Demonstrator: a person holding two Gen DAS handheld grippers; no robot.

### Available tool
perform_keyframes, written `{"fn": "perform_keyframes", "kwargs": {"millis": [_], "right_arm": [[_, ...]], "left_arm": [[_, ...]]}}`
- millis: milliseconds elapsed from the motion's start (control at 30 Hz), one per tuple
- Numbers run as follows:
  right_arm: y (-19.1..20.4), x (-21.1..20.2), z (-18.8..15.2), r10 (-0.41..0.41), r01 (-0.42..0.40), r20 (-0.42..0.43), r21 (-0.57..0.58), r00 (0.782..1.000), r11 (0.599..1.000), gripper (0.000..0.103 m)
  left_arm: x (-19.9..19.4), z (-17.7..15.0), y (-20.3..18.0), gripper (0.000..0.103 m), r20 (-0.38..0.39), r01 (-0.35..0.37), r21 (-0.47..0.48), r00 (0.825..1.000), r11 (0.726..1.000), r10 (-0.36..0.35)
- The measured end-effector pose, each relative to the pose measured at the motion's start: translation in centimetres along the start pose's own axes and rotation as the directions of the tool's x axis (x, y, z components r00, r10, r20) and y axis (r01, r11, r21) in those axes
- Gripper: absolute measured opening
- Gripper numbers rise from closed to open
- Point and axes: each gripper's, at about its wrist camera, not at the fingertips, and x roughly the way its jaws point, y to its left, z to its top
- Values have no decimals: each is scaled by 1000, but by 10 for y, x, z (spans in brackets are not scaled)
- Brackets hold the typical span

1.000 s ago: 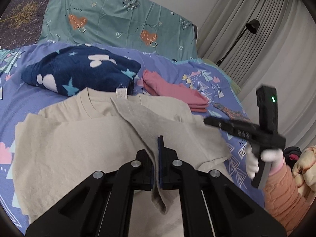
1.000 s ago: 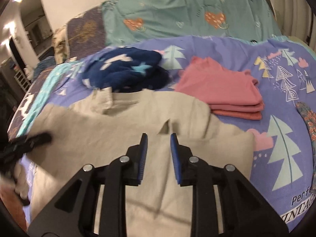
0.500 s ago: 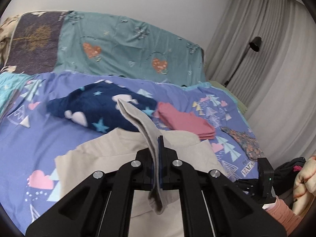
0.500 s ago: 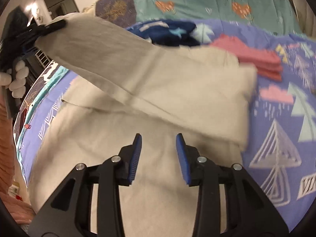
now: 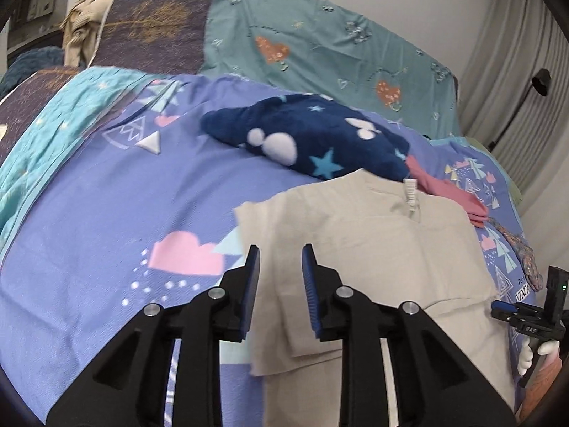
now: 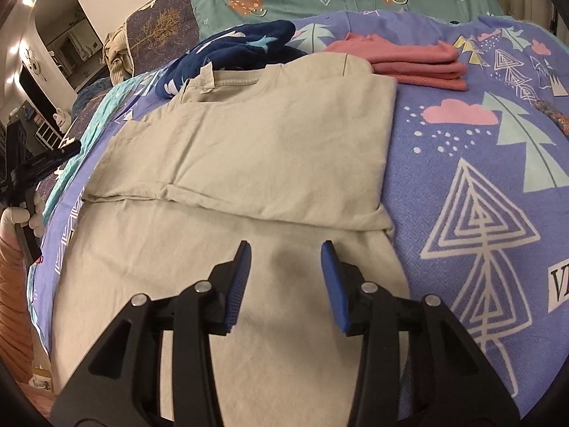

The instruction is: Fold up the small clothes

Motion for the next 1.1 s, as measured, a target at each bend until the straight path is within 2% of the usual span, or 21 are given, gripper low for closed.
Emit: {"fn": "perform_keyframes", "kwargs": {"millis": [133, 300, 400, 567, 667, 767, 900, 967, 1100], "right_arm": [[11, -5, 8, 17, -16, 27, -14, 999, 1000, 41], [43, -1, 25, 51, -48, 28, -78, 998, 996, 43], [72, 8, 48, 79, -75, 25, -132, 997, 988, 43], [151, 35, 109, 149, -149, -22, -270, 989, 951, 43], [217, 68, 149, 157, -177, -85, -353, 984, 919, 46], [279, 105, 167, 128, -181, -148, -438, 981, 881, 49], [342, 158, 173, 39, -141, -194, -550, 980, 823, 53], [356, 180, 174, -2, -121, -212, -565, 977, 816, 55], [378, 232, 166, -116, -73, -263, -614, 958, 786, 56]], "left_arm": [[13, -16, 22, 25, -51, -23, -39, 998, 999, 21], [23, -41, 25, 25, -93, 47, -58, 994, 997, -53], [22, -53, 20, 25, -90, 93, -60, 991, 994, -98], [19, -69, 17, 25, -53, 132, -86, 989, 988, -137], [15, -76, 20, 25, -13, 146, -110, 989, 983, -148], [9, -79, 22, 24, 37, 145, -120, 989, 982, -142], [-1, -80, 16, 15, 92, 128, -81, 988, 988, -121], [-3, -80, 11, 12, 102, 126, -52, 987, 991, -121], [-3, -80, 12, 11, 103, 157, -36, 983, 987, -153]]}}
